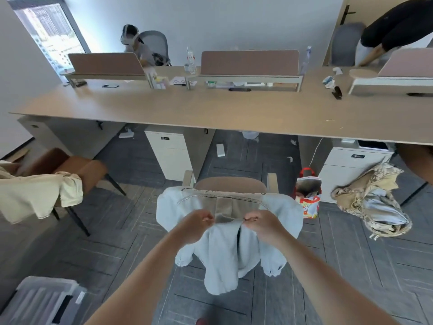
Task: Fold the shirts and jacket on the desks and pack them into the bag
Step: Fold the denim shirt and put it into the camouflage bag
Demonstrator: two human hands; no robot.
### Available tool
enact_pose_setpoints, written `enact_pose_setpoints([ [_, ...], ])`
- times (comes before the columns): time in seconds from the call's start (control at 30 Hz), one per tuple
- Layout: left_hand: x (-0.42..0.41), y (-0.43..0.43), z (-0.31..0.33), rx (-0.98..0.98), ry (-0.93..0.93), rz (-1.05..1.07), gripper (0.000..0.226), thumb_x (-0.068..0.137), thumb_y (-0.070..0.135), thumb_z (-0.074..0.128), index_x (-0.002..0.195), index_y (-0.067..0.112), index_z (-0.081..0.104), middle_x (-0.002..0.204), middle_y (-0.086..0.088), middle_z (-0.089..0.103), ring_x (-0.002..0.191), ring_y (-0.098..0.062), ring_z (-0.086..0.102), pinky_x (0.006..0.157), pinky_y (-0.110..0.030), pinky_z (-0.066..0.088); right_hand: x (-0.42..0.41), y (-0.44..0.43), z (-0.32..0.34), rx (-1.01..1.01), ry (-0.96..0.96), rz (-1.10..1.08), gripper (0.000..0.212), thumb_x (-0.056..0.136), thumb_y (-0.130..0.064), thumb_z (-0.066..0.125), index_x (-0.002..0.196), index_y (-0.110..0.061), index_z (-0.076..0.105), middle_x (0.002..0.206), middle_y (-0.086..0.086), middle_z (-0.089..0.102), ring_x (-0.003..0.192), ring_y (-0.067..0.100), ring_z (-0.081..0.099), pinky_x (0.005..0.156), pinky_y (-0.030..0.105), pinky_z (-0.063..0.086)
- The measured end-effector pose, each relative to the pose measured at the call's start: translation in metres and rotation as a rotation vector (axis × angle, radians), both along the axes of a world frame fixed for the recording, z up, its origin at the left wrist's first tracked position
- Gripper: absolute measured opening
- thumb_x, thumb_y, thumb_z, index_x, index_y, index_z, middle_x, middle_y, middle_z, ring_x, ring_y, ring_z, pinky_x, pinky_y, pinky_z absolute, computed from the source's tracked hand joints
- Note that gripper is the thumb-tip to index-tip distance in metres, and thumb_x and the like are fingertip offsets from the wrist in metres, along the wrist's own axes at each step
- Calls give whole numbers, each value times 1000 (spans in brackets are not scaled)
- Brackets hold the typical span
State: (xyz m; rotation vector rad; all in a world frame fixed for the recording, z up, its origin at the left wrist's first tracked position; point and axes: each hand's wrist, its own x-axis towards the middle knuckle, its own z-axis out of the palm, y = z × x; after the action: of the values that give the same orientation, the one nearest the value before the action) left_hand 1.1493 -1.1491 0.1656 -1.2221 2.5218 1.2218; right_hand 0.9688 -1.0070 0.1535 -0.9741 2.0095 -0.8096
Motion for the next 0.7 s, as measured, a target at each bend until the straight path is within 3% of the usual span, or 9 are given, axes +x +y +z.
enact_pose_setpoints([
  [0.1,-10,-10,-2,-7,8,27,19,103,30,50,100,18,65,93,-1,65,63,-11,50,55,-23,40,-5,-9,-2,-29,-25,-69,15,92,-16,62,79,-19,69,70,-1,62,66,19,53,60,28,37],
  [0.23,-28,-40,2,40,141,94,18,99,20,55,97,8,67,89,-5,70,86,-27,67,67,-28,46,-16,-33,0,-55,-72,-184,14,92,-14,61,97,-12,74,73,-2,63,63,13,53,58,24,43],
  [0.3,-38,-66,8,-46,210,170,15,97,23,57,97,10,65,85,-1,66,78,-21,62,61,-24,42,-26,-50,0,-67,7,-217,14,92,-13,61,99,-12,74,80,-3,67,69,11,57,58,20,40],
  [0.37,-45,-97,9,-53,237,190,16,96,22,58,104,10,65,95,0,66,81,-13,58,59,-17,39,-34,-68,0,-52,132,-186,14,93,-14,60,95,-15,74,88,-2,70,79,14,61,63,21,42],
  [0.43,-52,-130,2,-30,167,95,25,97,25,59,116,10,65,112,-1,66,99,-13,59,70,-17,42,-43,-88,-2,-14,272,-133,17,91,-11,58,84,-19,71,86,-3,67,82,16,61,64,22,42],
  [0.5,-57,-158,-11,-47,14,-47,37,98,35,57,126,11,64,123,-1,65,110,-16,60,80,-24,43,-50,-109,-2,95,330,-70,21,88,-10,57,75,-23,65,80,-6,62,79,16,59,61,23,39],
  [0.6,-62,-185,-31,-29,-199,-291,38,101,43,51,117,12,67,105,0,65,94,-19,60,68,-25,44,-56,-132,-3,311,187,-32,21,87,-8,54,68,-18,56,63,-5,47,60,15,44,55,27,31],
  [0.7,-63,-201,-46,-5,-361,-384,48,97,57,48,100,14,69,84,-1,58,77,-18,53,65,-26,39,-59,-143,1,451,109,46,7,90,-11,52,89,-12,59,79,0,51,73,17,47,63,31,32],
])
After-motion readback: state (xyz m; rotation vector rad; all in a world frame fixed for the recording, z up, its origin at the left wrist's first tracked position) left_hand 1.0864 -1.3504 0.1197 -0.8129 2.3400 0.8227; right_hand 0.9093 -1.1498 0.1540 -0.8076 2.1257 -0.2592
